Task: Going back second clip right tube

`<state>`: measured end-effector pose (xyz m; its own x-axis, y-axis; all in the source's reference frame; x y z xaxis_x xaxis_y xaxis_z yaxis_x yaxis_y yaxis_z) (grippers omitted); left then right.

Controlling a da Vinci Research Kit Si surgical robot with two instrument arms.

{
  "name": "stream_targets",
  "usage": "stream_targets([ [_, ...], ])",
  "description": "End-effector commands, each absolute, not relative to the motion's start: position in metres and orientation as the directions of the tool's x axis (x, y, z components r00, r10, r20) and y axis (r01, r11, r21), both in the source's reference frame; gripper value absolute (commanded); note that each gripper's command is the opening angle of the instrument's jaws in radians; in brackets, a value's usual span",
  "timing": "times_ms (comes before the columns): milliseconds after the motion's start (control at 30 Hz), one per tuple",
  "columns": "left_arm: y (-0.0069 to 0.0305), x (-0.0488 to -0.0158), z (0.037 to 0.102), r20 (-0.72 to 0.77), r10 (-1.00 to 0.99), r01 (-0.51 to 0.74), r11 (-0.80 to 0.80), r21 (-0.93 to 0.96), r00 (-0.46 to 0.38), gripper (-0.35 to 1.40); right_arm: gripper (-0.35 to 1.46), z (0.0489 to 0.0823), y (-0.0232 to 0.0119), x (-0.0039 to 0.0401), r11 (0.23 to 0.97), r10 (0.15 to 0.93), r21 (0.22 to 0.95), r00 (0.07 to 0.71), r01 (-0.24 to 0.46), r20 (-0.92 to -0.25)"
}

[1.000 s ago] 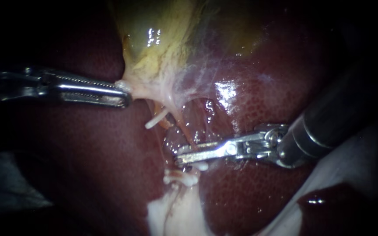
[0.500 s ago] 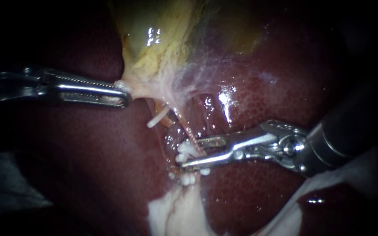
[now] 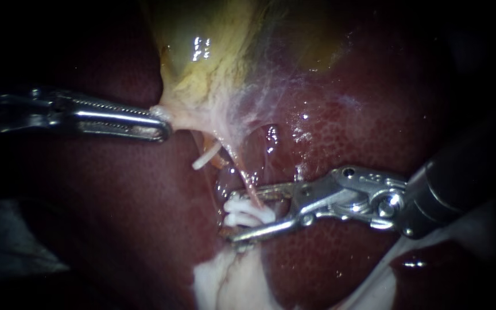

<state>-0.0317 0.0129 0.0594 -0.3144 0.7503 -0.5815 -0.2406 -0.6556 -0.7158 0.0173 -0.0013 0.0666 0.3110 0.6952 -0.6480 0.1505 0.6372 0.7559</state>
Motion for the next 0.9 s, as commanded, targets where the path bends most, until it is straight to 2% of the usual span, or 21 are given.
stream_targets([
  [33, 0.0129, -0.0317, 0.0595, -0.581, 0.751, -0.242, -0.655, -0.716, -0.314, -0.35, 0.5, 0.0668, -0.0015, 0.0177, 0.639, 0.695, 0.754, 0.305, 0.153, -0.651],
  [233, 0.0129, -0.0318, 0.0595, -0.581, 0.751, -0.242, -0.655, -0.715, -0.314, -0.35, 0.5, 0.0677, -0.0025, 0.0198, 0.65, 0.696, 0.745, 0.277, 0.15, -0.662],
  [367, 0.0129, -0.0318, 0.0595, -0.581, 0.751, -0.242, -0.655, -0.715, -0.314, -0.35, 0.5, 0.0678, -0.0023, 0.0199, 0.658, 0.7, 0.743, 0.267, 0.12, -0.663],
  [567, 0.013, -0.0319, 0.0595, -0.581, 0.751, -0.243, -0.655, -0.715, -0.314, -0.35, 0.5, 0.0687, -0.0014, 0.0201, 0.72, 0.657, 0.69, 0.245, 0.079, -0.713],
  [733, 0.0129, -0.0319, 0.0595, -0.581, 0.751, -0.242, -0.655, -0.715, -0.314, -0.35, 0.5, 0.0695, -0.0005, 0.0194, 0.723, 0.664, 0.69, 0.233, 0.043, -0.711],
  [900, 0.0129, -0.0318, 0.0595, -0.581, 0.751, -0.242, -0.655, -0.715, -0.314, -0.35, 0.48, 0.0695, 0.0, 0.0176, 0.724, 0.655, 0.689, 0.277, 0.033, -0.703],
])
